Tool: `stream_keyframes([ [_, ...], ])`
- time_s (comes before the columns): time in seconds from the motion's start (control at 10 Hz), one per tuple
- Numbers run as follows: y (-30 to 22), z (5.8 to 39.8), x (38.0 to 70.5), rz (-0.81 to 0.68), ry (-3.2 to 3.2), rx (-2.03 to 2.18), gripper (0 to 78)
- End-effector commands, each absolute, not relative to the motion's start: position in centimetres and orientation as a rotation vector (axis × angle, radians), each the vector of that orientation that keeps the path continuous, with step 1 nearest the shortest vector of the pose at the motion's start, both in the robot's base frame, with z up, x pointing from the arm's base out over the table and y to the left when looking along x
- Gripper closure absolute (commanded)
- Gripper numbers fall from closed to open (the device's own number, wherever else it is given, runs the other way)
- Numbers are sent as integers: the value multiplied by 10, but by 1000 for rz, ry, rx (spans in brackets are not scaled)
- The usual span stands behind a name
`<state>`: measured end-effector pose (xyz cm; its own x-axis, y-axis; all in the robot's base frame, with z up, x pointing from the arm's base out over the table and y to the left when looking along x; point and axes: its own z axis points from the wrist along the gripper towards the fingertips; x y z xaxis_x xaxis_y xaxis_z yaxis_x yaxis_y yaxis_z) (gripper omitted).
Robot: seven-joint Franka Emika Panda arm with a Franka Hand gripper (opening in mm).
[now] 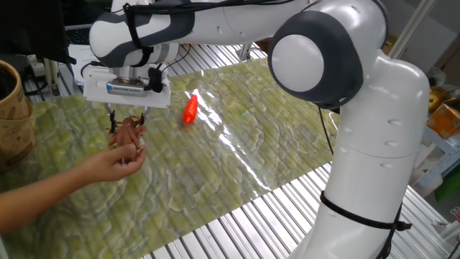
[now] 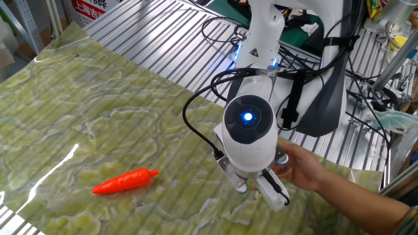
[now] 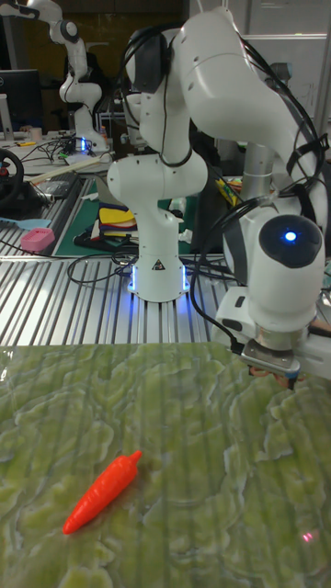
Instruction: Receive something handed over by a human
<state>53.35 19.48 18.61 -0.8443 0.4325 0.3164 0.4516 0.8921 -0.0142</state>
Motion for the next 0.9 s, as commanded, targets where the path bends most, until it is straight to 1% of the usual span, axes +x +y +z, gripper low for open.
stream_keyframes([
  [0.1,125,311,646,-208,-2637,-596,762],
  [0.4,123,313,647,-148,-2699,-586,762],
  [0.5,123,313,647,-148,-2699,-586,762],
  [0.6,122,313,647,9,-2765,-541,762],
  [0.7,121,313,647,82,-2786,-517,762],
  [0.9,111,307,646,146,-2831,-473,762],
])
